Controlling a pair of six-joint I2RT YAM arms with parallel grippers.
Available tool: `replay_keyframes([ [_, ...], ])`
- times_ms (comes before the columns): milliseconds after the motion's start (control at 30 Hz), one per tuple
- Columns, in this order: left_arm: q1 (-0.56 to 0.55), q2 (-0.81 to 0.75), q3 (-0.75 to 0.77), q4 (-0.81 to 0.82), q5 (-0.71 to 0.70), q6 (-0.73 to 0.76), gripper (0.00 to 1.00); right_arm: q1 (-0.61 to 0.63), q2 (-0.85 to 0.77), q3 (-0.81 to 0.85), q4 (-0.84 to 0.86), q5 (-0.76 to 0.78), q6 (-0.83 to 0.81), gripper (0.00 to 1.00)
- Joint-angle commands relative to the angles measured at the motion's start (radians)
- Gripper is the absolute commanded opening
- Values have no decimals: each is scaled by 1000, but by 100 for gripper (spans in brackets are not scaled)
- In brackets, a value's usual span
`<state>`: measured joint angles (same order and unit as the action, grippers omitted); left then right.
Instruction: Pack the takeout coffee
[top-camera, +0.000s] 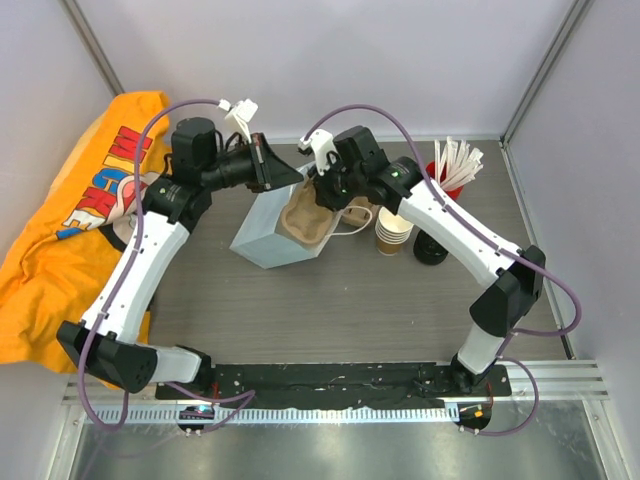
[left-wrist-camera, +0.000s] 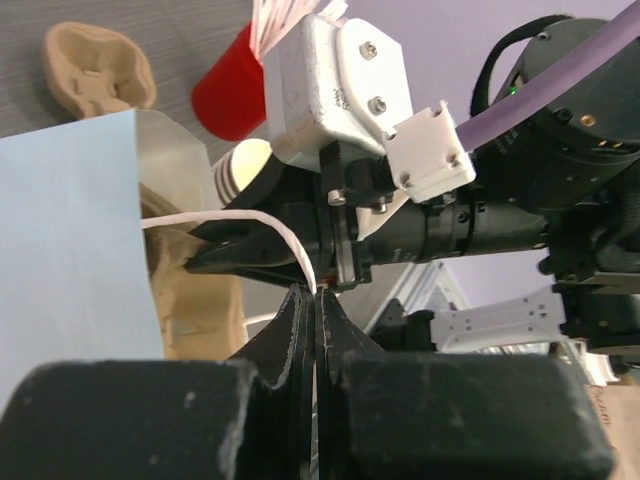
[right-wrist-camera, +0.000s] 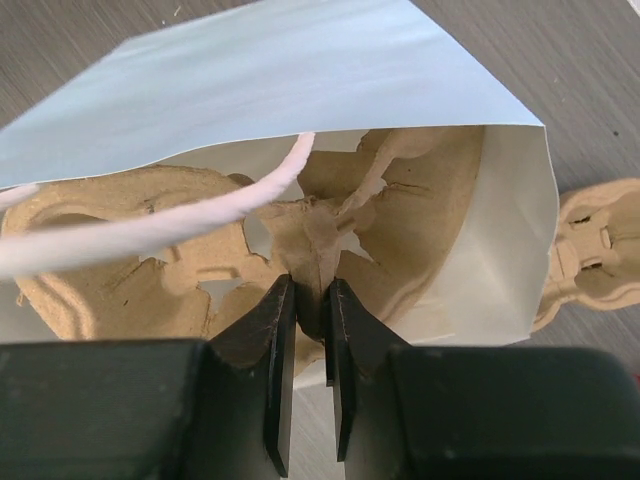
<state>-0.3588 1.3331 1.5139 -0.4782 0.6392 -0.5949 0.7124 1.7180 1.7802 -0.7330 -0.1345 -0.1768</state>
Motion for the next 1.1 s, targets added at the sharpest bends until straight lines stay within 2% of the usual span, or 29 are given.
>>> replay_keyframes([
  [0, 4, 12, 23, 147, 138, -114, 2, 2, -64, -16, 75, 21, -9, 21],
  [233, 11, 8, -30, 306, 255, -313, 2, 2, -130, -18, 32, 21, -32, 22],
  [433, 89, -9, -156, 438, 241, -439, 3, 2, -114, 13, -9, 45, -56, 22],
  [700, 146, -12, -202, 385, 172, -399, 9, 2, -8, 48, -52, 52, -78, 22],
  [933, 176, -20, -202, 365, 151, -361, 19, 2, 83, 113, -48, 44, -78, 24],
  [1067, 188, -25, -173, 272, 111, -283, 24, 2, 117, 148, -54, 32, -72, 25],
])
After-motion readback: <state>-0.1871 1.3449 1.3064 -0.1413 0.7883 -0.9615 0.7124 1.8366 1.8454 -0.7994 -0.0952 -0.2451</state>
